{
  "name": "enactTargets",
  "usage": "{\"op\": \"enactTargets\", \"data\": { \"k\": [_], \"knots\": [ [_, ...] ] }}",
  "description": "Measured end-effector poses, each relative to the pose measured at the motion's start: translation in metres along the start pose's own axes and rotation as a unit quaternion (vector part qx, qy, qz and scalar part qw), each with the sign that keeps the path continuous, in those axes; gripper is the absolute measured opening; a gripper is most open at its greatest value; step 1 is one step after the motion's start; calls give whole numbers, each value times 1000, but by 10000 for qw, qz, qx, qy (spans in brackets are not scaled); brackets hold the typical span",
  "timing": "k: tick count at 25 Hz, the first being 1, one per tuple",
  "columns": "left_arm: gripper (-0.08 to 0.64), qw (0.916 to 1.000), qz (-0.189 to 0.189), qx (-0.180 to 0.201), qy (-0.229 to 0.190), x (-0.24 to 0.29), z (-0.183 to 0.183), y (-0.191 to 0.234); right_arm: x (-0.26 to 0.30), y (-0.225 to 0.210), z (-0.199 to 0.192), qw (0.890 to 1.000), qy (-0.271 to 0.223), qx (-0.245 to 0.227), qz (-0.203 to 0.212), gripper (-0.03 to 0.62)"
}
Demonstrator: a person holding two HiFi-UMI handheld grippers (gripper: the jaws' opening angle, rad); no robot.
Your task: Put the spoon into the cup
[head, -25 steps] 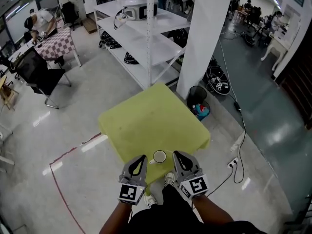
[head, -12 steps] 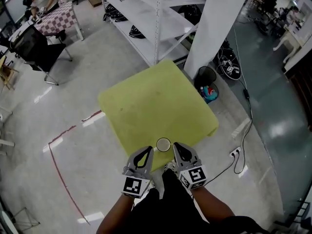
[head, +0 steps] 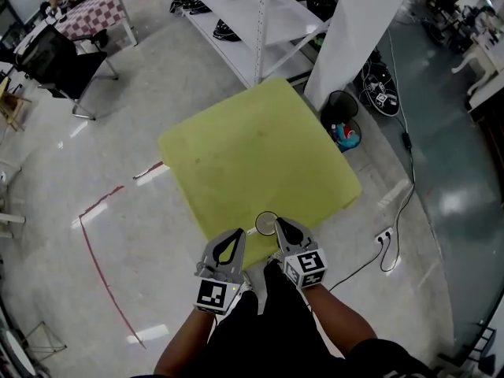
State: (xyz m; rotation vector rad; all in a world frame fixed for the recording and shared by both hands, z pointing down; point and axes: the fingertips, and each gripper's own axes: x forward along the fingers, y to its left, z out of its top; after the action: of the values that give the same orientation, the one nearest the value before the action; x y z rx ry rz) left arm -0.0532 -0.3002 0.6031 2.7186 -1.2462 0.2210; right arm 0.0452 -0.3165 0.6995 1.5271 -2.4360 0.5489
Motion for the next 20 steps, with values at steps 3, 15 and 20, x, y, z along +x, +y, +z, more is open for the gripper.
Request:
{"op": "enactTargets", "data": {
  "k": [3,15,20],
  "knots": [
    [6,10000,54,-47,36,-2,-3,3,7,-1,-9,9999,115,103,33,11],
    [6,10000,59,-23,-27,0,4,2,7,-17,-3,9994,174,-14,-291,91],
    [6,9999,54,-12,-103,-2,14,0,-10,-24,32,9989,-195,-72,-430,95]
  ]
}}
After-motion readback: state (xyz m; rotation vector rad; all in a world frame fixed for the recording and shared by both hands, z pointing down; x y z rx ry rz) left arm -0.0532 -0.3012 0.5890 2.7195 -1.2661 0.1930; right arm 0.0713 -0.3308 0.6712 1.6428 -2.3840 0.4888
